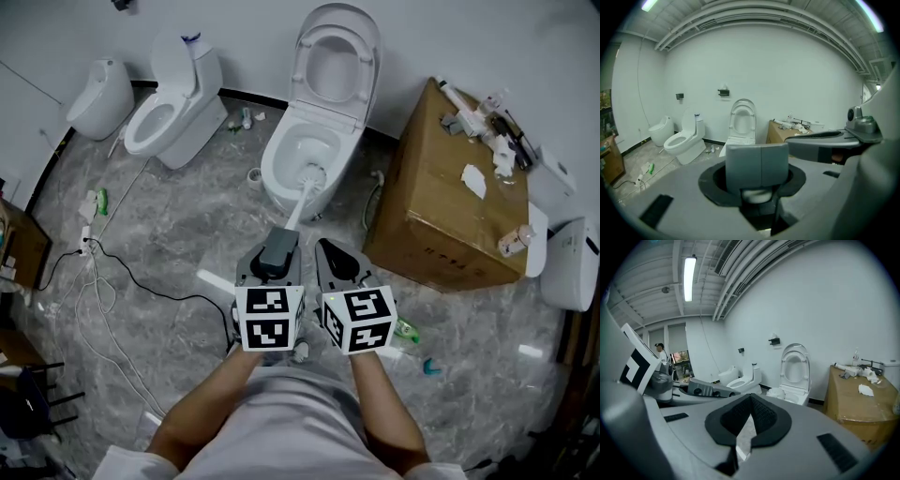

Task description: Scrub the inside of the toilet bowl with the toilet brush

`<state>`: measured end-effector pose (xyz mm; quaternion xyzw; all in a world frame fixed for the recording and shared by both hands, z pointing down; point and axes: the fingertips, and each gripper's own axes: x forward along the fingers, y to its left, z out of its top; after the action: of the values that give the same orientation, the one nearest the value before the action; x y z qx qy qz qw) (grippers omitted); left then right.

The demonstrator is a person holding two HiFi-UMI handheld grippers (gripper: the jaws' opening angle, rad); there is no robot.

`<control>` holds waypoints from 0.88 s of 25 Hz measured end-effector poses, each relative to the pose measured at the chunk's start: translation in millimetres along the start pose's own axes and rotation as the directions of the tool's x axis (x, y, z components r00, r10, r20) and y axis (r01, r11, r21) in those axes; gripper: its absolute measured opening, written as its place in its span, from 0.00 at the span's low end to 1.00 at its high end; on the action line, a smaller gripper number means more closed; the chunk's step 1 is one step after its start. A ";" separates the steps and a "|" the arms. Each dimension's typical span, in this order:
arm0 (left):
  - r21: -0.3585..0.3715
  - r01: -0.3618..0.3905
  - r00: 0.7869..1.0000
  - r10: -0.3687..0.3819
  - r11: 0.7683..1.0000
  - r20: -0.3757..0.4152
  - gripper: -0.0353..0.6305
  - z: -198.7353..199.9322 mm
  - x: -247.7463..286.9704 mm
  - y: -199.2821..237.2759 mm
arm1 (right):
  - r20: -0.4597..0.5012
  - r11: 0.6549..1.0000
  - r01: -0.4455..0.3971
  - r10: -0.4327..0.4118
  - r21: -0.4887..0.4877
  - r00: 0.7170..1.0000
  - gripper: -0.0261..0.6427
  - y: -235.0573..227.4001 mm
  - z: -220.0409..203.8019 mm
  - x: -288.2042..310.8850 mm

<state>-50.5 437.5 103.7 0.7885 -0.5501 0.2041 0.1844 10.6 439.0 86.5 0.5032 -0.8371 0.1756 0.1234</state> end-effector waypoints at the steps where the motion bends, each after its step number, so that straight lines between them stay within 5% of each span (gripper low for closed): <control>1: -0.001 0.001 1.000 -0.001 1.000 -0.002 0.29 1.4 4.6 0.0 | -0.003 1.000 0.002 -0.002 0.001 1.000 0.04 -3.4 0.1 3.0; 22: -0.010 0.092 0.989 -0.092 0.996 -0.113 0.29 53.4 165.5 80.1 | -0.099 0.994 0.083 -0.077 0.064 0.992 0.04 -69.5 36.3 175.9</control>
<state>-68.1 252.7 150.5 0.7997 -0.5024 0.2382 0.2265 -10.4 253.3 132.8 0.5313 -0.8028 0.2231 0.1534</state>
